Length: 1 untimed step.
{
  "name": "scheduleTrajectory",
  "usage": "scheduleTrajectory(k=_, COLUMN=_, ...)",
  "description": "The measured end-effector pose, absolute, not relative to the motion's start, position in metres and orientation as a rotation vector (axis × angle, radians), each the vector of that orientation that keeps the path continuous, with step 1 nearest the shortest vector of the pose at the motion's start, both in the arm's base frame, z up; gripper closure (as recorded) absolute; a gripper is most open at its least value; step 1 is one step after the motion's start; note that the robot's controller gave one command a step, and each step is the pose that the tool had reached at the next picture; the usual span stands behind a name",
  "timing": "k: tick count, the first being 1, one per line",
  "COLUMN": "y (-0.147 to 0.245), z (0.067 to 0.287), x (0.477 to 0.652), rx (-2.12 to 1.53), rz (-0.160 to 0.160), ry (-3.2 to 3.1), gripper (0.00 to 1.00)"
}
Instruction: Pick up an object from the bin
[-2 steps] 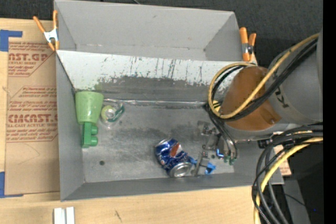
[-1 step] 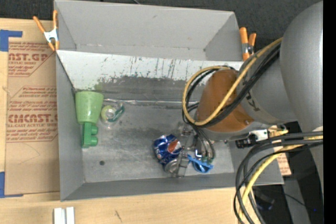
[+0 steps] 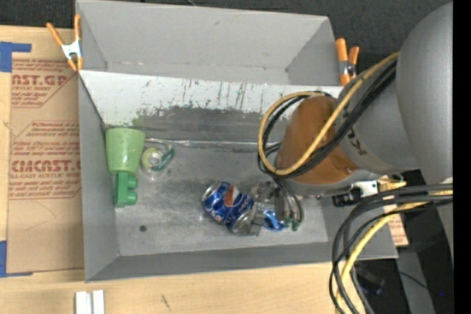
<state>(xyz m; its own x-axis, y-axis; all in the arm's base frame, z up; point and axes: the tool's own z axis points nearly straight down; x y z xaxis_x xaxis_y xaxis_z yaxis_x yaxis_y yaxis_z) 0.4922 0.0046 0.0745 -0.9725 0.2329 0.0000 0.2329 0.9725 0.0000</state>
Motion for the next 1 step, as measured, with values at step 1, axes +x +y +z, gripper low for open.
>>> scheduleTrajectory(k=1, y=0.0138, z=0.2214, x=0.5344, rx=-0.35, rz=-0.003, ry=-3.133, gripper=1.0)
